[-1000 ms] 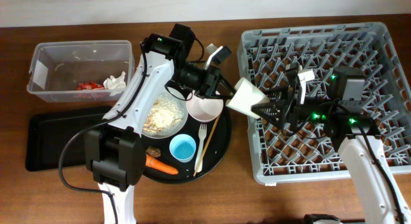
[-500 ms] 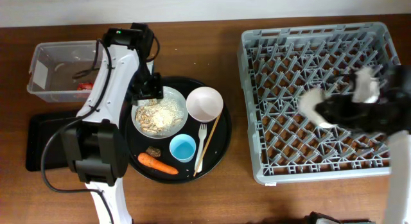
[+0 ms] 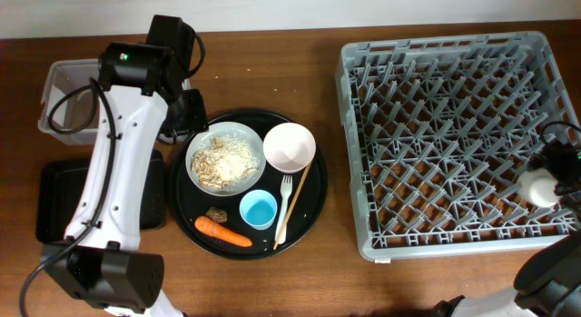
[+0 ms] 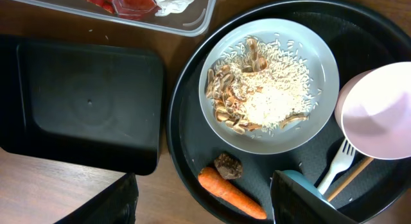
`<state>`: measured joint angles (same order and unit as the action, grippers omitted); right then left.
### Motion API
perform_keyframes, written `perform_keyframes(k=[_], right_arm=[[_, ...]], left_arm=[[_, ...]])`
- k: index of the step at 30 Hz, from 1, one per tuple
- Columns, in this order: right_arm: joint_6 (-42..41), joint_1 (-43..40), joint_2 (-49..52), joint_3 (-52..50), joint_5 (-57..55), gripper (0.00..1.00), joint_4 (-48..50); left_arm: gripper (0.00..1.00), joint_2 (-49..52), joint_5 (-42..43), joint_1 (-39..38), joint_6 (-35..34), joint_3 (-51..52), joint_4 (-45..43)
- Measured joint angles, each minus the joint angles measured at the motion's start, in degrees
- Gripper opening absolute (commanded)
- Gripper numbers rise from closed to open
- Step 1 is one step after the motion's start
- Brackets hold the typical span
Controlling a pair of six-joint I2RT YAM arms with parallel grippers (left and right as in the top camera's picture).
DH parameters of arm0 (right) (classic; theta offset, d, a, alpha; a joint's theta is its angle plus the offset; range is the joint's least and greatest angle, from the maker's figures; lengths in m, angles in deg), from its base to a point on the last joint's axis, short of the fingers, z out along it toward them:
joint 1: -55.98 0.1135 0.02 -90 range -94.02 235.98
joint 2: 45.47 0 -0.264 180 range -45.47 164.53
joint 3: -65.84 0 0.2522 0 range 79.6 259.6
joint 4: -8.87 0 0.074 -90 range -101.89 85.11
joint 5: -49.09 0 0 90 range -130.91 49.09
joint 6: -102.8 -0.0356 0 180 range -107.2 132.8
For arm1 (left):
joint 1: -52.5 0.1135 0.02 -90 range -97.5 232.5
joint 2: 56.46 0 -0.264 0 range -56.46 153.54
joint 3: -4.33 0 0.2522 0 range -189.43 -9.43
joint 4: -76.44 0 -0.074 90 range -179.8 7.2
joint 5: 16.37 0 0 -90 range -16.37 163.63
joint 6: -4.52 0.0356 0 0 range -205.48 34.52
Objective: Sort waste into correct bins and load items into the dishwasher rack
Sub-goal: 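Place the white cup upside down in the rack with the right gripper, then grasp the blue cup with the left gripper and hand it to the right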
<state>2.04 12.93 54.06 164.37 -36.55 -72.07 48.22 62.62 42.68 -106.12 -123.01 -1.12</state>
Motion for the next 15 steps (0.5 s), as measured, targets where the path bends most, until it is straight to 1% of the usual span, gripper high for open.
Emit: perform_keyframes(k=[3,4,6,7,8,10,11,13,14,15], right_arm=[[-0.04,0.00,0.04,1.46,5.14,0.99,-0.55],[0.20,0.02,-0.57,2.82,7.76,0.99,-2.14],[2.40,1.27,-4.42,5.14,12.70,0.99,-5.95],[3.58,3.39,-7.17,5.53,13.60,0.99,-7.41],[4.52,7.67,-10.29,6.01,11.10,0.98,-10.32],[4.07,11.80,-10.84,5.18,6.51,0.98,-13.40],[4.72,13.31,-10.82,4.17,6.23,0.98,-14.23],[8.04,19.56,-10.75,2.19,8.90,0.98,-17.03],[10.08,24.02,-10.73,1.99,10.49,0.99,-17.57],[11.91,30.29,-10.73,1.97,11.63,1.00,-17.68]], left_arm=[[0.73,0.00,0.02,-0.02,-0.09,0.00,0.33],[0.75,0.00,0.02,-0.02,-0.15,0.00,0.57],[0.75,0.00,0.70,0.00,0.04,0.00,0.98],[0.75,0.00,1.88,0.00,0.26,0.00,1.09],[0.75,0.00,3.61,-0.02,0.55,0.00,1.14],[0.76,0.00,4.81,-0.07,0.94,0.00,1.57],[0.76,0.00,5.55,-0.07,1.20,0.00,1.73],[0.76,0.00,9.73,-0.07,2.89,1.09,1.75],[0.76,0.00,12.46,-0.07,4.26,2.95,1.84],[0.74,0.00,14.93,-0.13,5.29,5.99,2.23]])
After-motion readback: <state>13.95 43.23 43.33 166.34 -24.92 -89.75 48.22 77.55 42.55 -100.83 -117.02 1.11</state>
